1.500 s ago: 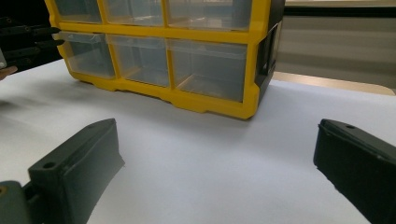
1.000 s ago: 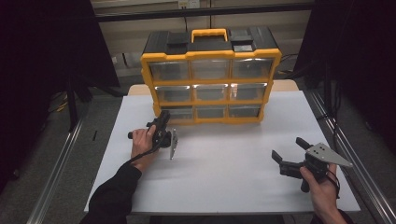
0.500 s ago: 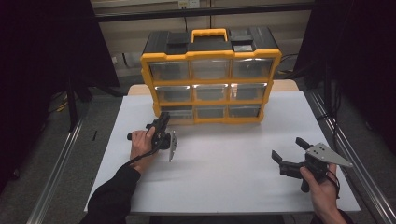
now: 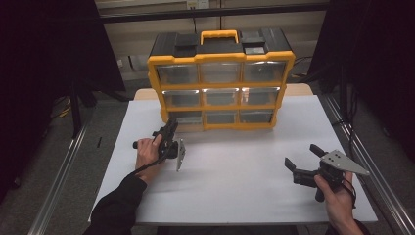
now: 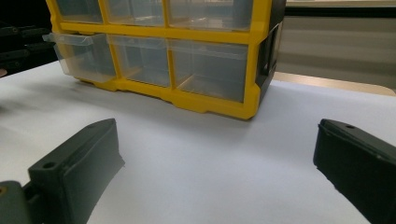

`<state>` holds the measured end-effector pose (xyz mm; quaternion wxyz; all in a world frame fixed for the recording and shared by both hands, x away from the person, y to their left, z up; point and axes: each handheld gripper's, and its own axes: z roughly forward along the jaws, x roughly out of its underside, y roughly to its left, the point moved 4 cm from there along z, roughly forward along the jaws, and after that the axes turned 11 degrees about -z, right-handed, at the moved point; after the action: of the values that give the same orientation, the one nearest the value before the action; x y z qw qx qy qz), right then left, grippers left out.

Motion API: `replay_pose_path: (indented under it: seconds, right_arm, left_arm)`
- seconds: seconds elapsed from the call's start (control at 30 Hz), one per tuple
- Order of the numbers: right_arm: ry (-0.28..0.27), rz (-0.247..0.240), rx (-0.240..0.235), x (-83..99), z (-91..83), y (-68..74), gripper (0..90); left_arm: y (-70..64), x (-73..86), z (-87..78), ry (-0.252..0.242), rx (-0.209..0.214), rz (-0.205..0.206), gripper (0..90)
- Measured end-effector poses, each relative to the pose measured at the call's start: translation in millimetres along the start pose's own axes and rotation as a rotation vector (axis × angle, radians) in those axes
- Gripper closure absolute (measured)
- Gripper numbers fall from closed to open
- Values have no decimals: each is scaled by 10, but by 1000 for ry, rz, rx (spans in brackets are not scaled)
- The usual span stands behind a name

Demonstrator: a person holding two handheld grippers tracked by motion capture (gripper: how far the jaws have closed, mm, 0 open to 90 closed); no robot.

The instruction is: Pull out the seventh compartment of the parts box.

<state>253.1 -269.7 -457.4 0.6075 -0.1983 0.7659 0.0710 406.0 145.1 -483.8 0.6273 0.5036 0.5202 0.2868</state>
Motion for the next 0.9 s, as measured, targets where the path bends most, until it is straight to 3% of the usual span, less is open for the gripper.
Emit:
replay_pose_path:
  seconds: [0.03,0.17,0.27,0.43,0.5,0.57,0.6,0.63,0.7,0.73,0.83,0.9]
  right_arm:
    - [1,-2,0,1,1,0,3]
    - [1,2,-1,-1,0,3,2]
    - [2,0,-2,0,0,2,3]
    - [0,0,-3,-1,0,3,3]
    - [1,0,-2,-1,2,8,3]
    - [-1,-6,-4,-3,3,8,3]
    - [-1,-4,-3,-5,0,9,3]
    - [0,-2,-3,-4,-1,9,3]
    - [0,-4,-4,-3,2,5,3]
    - [1,-1,-3,-3,1,6,3]
    - [-1,-8,-4,-4,2,7,3]
    - [0,-2,-5,-6,-1,10,4]
  left_arm:
    - [9,1,-16,18,4,26,767]
    - [-10,-9,-22,-2,11,28,773]
    - [-3,-10,-47,15,1,53,775]
    - [-22,-19,-56,-2,10,31,775]
    - [10,-25,-79,8,-7,60,774]
    - [6,-31,-90,11,6,50,773]
    - [-9,-35,-79,-18,-6,28,773]
    - [-5,-28,-105,9,5,50,774]
    - [-14,-32,-105,-14,2,40,775]
    - [0,-32,-124,2,5,65,775]
    - [5,-35,-140,7,10,79,777]
    - [-19,-39,-129,-22,4,43,777]
